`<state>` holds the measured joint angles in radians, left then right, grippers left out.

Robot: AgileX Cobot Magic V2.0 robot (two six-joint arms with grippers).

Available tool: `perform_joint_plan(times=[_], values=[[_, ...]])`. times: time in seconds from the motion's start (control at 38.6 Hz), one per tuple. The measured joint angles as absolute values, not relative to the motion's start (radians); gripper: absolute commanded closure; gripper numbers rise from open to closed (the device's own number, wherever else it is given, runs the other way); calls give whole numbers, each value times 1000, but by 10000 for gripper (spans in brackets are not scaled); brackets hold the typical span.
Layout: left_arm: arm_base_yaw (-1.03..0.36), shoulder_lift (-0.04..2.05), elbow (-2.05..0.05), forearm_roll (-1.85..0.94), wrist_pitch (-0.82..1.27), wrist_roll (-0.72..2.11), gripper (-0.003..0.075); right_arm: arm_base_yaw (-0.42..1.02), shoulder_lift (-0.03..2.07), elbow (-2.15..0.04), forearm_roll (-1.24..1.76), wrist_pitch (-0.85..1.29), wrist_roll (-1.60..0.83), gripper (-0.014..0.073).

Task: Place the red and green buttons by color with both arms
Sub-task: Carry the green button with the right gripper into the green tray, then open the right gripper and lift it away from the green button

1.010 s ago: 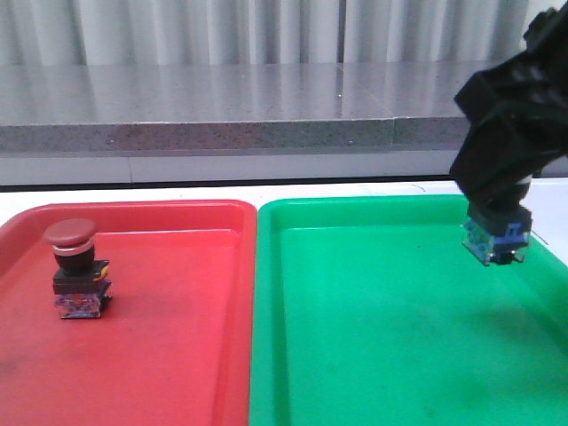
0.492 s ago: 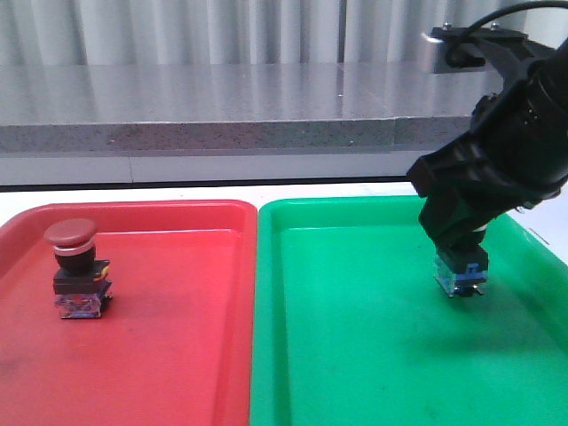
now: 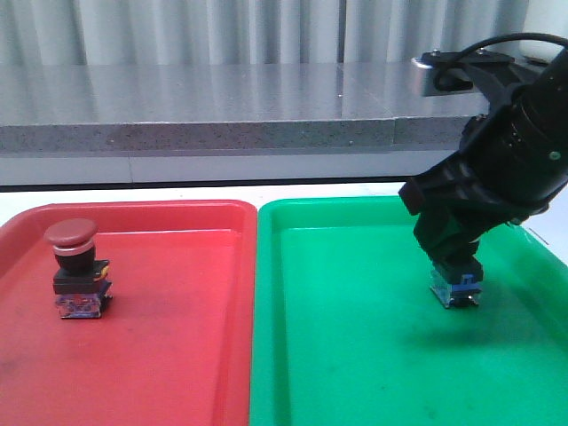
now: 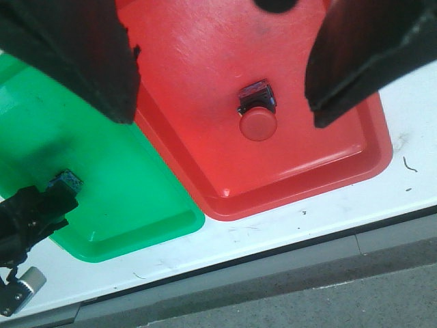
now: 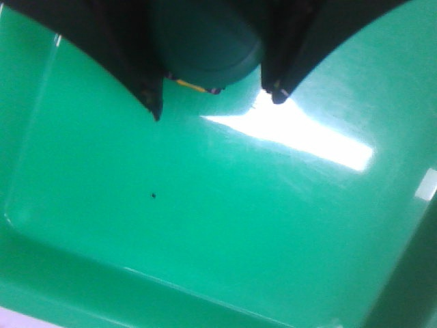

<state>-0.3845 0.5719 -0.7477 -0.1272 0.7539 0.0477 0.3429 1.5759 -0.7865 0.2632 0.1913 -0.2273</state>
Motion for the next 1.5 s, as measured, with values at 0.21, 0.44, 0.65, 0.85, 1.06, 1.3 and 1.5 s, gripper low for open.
perform_joint_plan(times=[0.21,0.44,0.65,0.85,1.06,1.3,1.5], values=[[-384,572,-748,-127,754,48,220,343,1586,-786,263,204,-227,-1],[-384,572,-748,-127,754,48,220,343,1547,-800,263,264,-227,-29],[-384,572,-748,-127,754,48,220,343,1404,-801,263,346,-227,-29],[-384,572,-748,-127,754,48,220,343,1198,-801,263,489,-227,-29],[-384,572,-748,-127,754,48,220,343,991,-801,241,624,-227,-29],[-384,572,-748,-127,754,48,220,343,804,-801,224,754,-216,-29],[-384,572,-748,-127,754,48,220,343,677,-801,205,845,-184,-29]])
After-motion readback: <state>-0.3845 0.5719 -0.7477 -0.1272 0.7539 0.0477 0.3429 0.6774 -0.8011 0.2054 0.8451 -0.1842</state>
